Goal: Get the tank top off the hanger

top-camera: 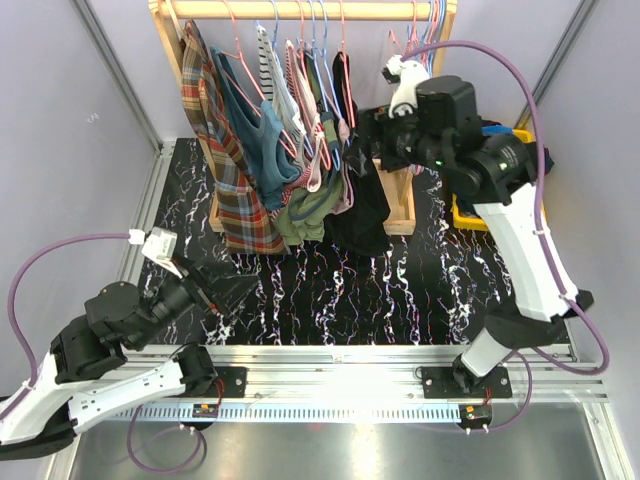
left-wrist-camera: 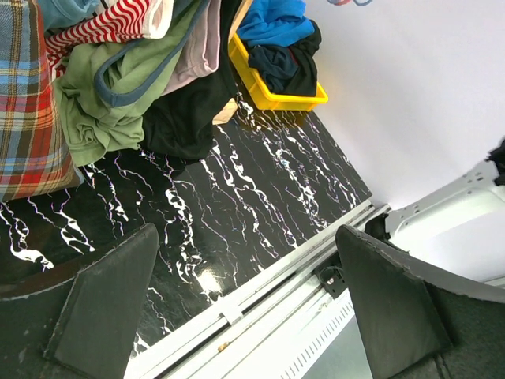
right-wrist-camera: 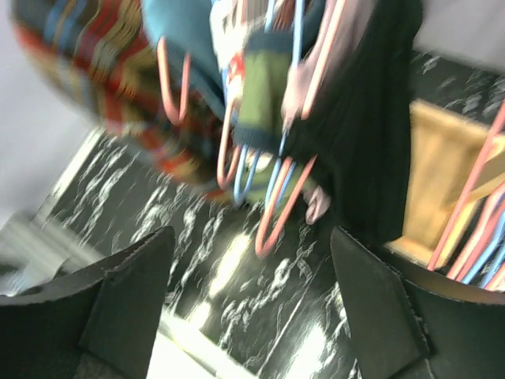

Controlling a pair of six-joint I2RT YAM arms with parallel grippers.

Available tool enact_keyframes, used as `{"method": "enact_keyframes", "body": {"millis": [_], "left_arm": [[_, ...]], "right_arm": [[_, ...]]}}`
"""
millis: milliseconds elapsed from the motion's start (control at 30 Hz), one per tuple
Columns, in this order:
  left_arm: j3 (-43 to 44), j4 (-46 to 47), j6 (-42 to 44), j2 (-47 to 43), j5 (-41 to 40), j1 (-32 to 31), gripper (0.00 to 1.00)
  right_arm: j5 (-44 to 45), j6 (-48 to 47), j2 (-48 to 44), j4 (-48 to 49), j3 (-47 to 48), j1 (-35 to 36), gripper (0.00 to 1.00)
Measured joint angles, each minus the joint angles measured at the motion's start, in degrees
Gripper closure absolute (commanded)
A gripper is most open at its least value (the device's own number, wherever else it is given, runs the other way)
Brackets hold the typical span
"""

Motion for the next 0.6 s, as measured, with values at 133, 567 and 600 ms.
{"method": "enact_keyframes", "body": {"millis": [133,567,600], "left_arm": [[0.00,-0.11,0.02,-0.46,0.00,0.00,0.01],[0.00,-0.83,-0.02,-3.91,-0.33,0.00,0.01],[-0.02,-0.87,-0.02,-4.24,-0.35,0.00,0.01]], "right_arm": [[11.06,0.11,4.63,-0.11,6.56,4.09,0.22],[25.42,1.20,13.88,0.09,12.92,5.44,0.32],[25.44,1.20,14.19,0.02,12.52,5.44,0.33]]}}
